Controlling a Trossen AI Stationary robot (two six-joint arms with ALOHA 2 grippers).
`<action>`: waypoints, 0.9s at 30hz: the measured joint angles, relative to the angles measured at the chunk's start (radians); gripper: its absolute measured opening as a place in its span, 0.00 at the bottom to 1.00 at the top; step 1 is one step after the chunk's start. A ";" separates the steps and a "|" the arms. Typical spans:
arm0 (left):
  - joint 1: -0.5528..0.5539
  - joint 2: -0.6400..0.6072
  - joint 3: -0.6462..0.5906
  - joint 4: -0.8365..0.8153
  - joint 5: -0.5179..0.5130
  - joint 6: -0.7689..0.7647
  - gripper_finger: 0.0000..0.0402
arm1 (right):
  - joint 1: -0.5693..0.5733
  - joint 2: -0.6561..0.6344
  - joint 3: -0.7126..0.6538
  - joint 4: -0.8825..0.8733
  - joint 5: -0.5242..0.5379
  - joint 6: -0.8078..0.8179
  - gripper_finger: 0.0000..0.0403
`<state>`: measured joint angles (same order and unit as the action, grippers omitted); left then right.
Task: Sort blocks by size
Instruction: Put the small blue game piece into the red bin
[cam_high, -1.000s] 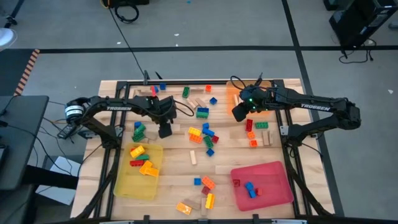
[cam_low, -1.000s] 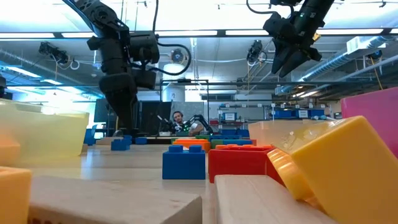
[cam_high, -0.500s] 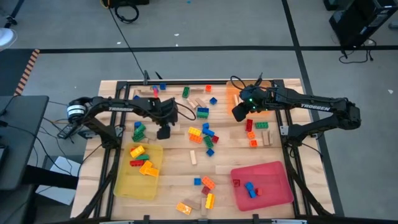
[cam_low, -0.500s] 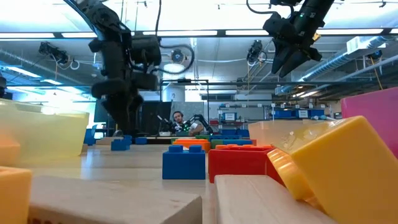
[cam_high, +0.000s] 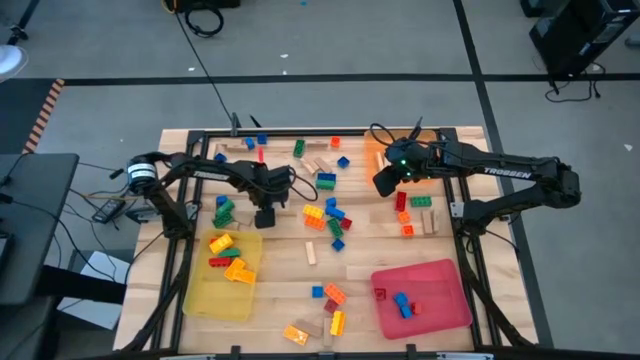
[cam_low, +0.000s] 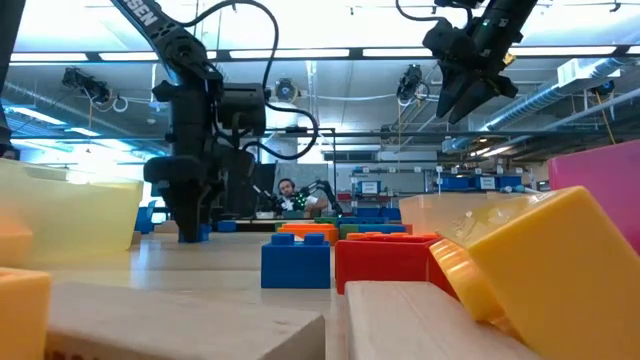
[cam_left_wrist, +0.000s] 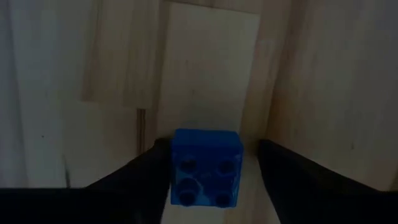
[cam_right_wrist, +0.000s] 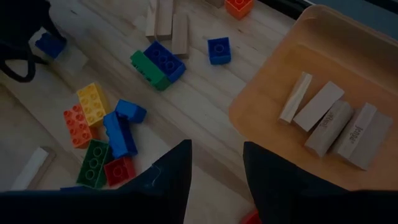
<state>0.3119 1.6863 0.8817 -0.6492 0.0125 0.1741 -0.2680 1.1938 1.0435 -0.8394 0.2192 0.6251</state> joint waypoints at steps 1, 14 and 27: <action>0.000 -0.001 -0.001 -0.001 0.001 0.000 0.55 | 0.000 0.000 0.000 0.000 0.000 0.003 0.39; 0.000 -0.104 0.053 -0.011 0.027 -0.184 0.36 | 0.038 -0.082 0.000 -0.114 0.040 0.036 0.39; -0.016 -0.198 0.063 0.530 0.407 -0.754 0.36 | 0.359 -0.271 -0.061 -0.023 0.216 0.039 0.38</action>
<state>0.2954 1.4879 0.9447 -0.1197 0.4192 -0.5803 0.0912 0.9229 0.9825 -0.8620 0.4354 0.6644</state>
